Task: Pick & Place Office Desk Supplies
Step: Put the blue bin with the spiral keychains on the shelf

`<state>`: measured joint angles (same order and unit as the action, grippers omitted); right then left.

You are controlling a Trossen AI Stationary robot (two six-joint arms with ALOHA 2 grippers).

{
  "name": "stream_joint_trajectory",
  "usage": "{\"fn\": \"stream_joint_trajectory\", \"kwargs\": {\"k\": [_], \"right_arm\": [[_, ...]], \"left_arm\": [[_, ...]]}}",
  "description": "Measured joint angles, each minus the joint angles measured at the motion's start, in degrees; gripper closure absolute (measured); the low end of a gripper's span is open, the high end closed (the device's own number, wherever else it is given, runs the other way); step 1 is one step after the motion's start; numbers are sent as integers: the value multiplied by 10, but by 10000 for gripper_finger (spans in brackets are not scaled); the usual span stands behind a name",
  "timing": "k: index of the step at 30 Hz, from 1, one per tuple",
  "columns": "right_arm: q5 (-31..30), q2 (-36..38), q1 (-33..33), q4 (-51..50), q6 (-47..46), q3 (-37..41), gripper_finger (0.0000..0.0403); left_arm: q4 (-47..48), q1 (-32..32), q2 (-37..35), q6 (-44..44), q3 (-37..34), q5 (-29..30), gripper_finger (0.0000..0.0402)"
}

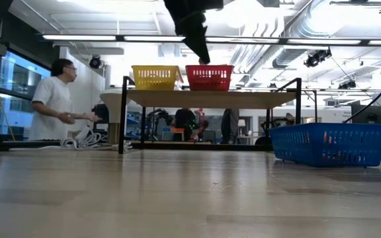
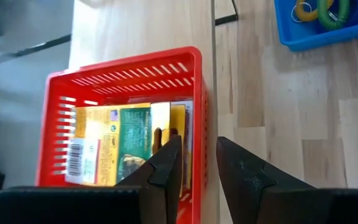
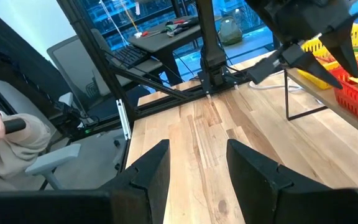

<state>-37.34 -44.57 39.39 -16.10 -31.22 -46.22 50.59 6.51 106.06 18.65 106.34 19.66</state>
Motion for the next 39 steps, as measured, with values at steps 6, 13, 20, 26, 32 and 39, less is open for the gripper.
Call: {"fn": "stream_joint_trajectory", "kwargs": {"k": [6,13,20,26,32,39], "right_arm": [[0,0,0,0,0,0,256],[0,0,0,0,0,0,256],[0,0,0,0,0,0,256],[0,0,0,0,0,0,256],[0,0,0,0,0,0,256],[0,0,0,0,0,0,256]], "left_arm": [[0,-10,-12,0,0,15,309],[0,-11,-12,0,0,15,309],[0,-31,-12,-1,0,15,309],[5,-66,-12,-24,0,35,309],[45,-106,-12,-80,0,56,309],[85,-155,-12,-155,-14,56,309]]}}
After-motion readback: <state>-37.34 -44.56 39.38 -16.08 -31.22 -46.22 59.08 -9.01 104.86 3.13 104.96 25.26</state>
